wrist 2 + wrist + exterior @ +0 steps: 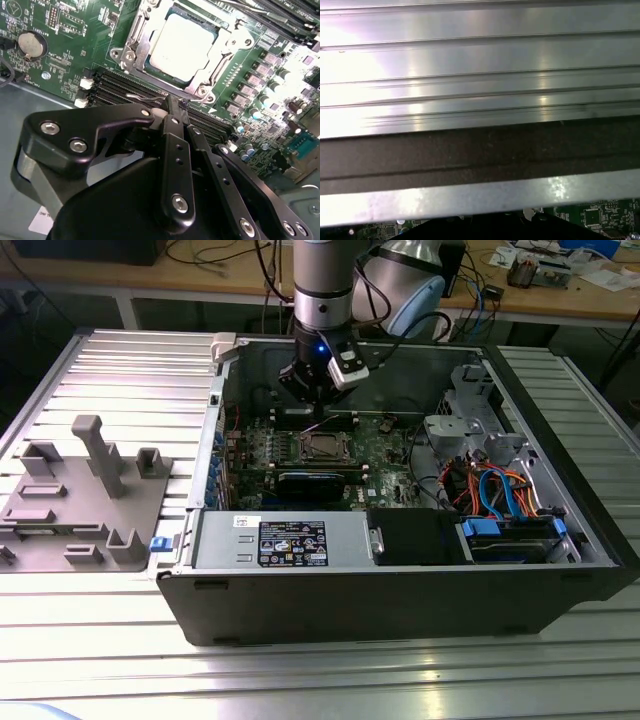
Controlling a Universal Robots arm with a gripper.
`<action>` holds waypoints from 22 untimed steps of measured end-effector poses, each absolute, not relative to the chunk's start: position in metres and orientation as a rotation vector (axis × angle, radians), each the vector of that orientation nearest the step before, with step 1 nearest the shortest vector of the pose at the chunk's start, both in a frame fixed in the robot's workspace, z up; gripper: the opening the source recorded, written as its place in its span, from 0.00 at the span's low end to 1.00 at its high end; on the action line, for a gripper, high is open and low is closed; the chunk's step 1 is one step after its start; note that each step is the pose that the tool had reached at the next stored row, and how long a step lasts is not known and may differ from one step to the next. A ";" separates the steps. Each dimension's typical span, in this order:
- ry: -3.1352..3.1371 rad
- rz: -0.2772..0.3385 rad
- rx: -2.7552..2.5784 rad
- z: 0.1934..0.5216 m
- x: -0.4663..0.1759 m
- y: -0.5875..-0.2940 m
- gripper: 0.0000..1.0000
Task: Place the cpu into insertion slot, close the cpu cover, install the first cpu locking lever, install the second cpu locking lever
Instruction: 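Install the first cpu locking lever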
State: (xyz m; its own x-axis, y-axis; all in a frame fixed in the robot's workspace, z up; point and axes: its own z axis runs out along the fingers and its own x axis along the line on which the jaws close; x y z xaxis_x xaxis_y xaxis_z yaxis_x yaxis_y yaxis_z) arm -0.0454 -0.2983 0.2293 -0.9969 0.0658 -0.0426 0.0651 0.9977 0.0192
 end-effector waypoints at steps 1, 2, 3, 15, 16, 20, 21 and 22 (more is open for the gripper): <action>3.097 0.028 0.099 0.229 -0.044 -0.297 0.11; 3.097 0.028 0.100 0.229 -0.043 -0.296 0.11; 3.097 0.028 0.100 0.229 -0.042 -0.296 0.11; 3.097 0.028 0.100 0.225 -0.034 -0.294 0.11; 3.097 0.028 0.099 0.224 -0.034 -0.294 0.11; 3.097 0.028 0.095 0.223 -0.032 -0.294 0.11; 3.097 0.028 0.092 0.222 -0.031 -0.294 0.11; 3.097 0.028 0.090 0.222 -0.030 -0.294 0.11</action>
State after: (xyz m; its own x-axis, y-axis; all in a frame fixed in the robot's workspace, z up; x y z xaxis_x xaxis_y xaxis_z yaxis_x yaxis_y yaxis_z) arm -0.0303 -0.2941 0.2220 -0.9974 0.0582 -0.0424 0.0574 0.9982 0.0193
